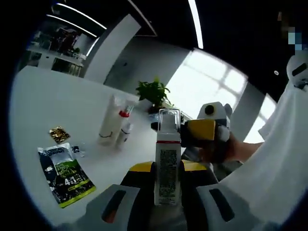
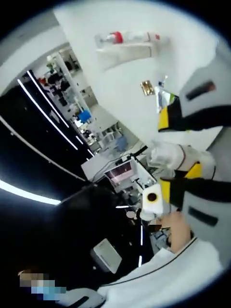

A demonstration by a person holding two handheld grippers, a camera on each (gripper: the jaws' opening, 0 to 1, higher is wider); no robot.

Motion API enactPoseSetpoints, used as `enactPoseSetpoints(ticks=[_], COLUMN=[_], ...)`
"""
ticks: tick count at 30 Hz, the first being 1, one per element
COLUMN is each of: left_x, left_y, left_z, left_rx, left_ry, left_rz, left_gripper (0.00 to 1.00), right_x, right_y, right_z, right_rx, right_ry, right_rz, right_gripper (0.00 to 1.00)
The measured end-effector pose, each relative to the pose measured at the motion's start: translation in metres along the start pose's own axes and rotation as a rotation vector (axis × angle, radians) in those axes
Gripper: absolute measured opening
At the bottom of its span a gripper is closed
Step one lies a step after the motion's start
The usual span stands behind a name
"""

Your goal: Arrange the skincare products in the storage area until every visible bottle or jar stands upright without overlapping.

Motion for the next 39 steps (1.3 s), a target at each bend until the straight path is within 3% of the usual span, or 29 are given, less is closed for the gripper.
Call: enactPoseSetpoints(ticks=[8,15,21,32,39], left_x=[0.001,0.003,0.002,0.001,-0.003], left_y=[-0.004,-0.006,-0.012,-0.027,-0.035], left_z=[0.005,0.006,0.003,0.000,-0.004], left_rx=[-0.023,-0.021,0.021,0.101,0.105], left_ry=[0.001,-0.021,-0.120,-0.391,-0.479], left_rz=[0.003,-0.002,-0.057,-0.186,-0.244], left_gripper=[0.17,0.17,0.18,0.20,0.18], right_x=[0.001,0.002,0.003,0.000,-0.004], right_y=[-0.002,-0.001,0.003,0.005,0.007], right_z=[-0.001,-0.001,-0.001,-0.002,0.002], right_rx=[0.013,0.007,-0.029,-0.117,-0.130], right_ry=[-0.016,-0.026,0.060,0.349,0.397], right_rz=[0.008,0.022,-0.012,-0.162,-0.204], right_gripper=[0.24,0.22,0.22,0.22,0.21])
Point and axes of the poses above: the point that each gripper's makers call its tool centre point, and the gripper's own axes: y roughly backward along the fingers, z roughly to its right, x roughly out of its top, the point moved 3 cm from there along y, roughly backward along the fingers, and after that the axes turned 7 degrees about x, right-handed, at the moved point
